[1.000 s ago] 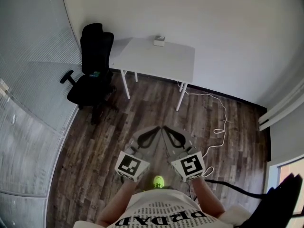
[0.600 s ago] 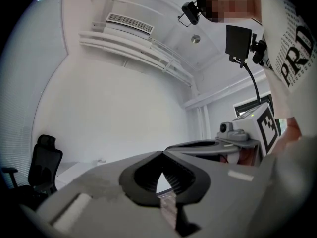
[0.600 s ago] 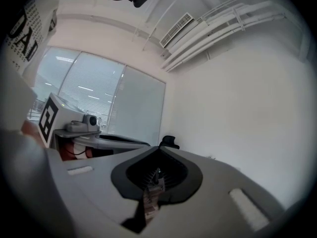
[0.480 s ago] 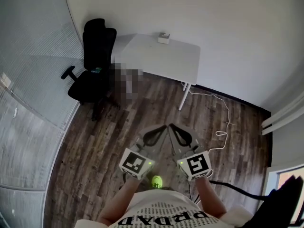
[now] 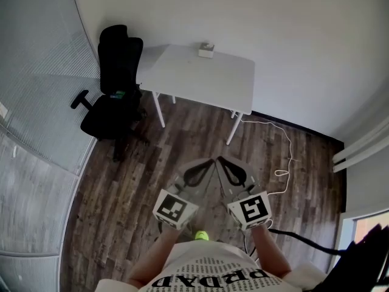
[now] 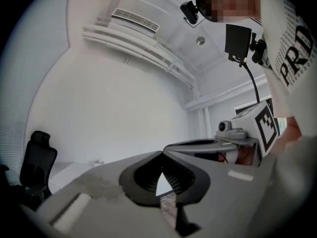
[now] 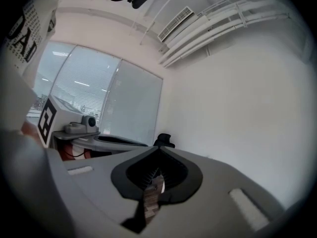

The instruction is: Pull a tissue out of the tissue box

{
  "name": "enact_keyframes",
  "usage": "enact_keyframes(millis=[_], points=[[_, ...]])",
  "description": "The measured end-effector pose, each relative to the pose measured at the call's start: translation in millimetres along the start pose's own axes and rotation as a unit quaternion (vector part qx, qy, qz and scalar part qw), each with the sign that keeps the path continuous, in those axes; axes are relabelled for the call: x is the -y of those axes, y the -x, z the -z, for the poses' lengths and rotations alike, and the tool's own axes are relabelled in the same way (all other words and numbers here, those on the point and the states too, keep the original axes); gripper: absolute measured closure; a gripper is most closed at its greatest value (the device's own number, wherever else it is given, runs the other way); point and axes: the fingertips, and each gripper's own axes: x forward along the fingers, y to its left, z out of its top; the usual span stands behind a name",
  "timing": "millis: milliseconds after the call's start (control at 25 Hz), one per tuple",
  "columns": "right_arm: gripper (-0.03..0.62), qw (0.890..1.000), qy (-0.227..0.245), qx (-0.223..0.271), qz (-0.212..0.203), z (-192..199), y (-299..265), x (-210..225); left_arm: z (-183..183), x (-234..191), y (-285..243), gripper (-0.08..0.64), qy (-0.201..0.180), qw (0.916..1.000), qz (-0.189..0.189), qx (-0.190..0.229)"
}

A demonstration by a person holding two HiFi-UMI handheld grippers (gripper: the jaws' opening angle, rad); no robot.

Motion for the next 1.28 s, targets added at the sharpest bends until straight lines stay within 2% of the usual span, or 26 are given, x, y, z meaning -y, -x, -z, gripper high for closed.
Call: enact_keyframes(millis=[200, 440, 600, 760, 880, 1040, 1280], points=[[0.583, 1.0, 0.001, 0.001, 0.016, -7.8, -37.1, 14.2, -11.6, -36.7, -16.5, 0.569, 0.013, 0.9998, 0.009, 0.013], [0.583, 0.999, 0.005, 0.003, 0.037, -14.5, -78.8, 26.1, -20.0, -78.4, -29.7, 0.569, 0.007, 0.9995, 0.026, 0.016], [0.583, 0.999, 0.003, 0.003, 0.051, -14.8, -104.1, 30.9, -14.7, -104.5, -33.7, 0.569, -0.021, 0.9989, 0.042, 0.009], [0.583, 0.998, -0.001, -0.008, 0.063, -3.8, -123.6, 33.4, -17.4, -124.4, -35.8, 0.569, -0.005, 0.9989, 0.044, 0.013], [0.583, 0.998, 0.0, -0.01, 0.066, -4.1, -139.9, 30.8, -6.3, -141.1, -34.1, 0.569, -0.02, 0.9985, 0.052, -0.001], [0.583, 0.998, 0.004, -0.01, 0.067, -3.9, -157.5, 28.2, -12.6, -157.6, -35.7, 0.569, 0.004, 0.9988, 0.047, 0.015], [0.583, 0.998, 0.01, -0.027, 0.063, 2.3, -168.2, 39.7, -3.0, -167.9, -46.7, 0.569, 0.013, 0.9988, 0.048, -0.002]])
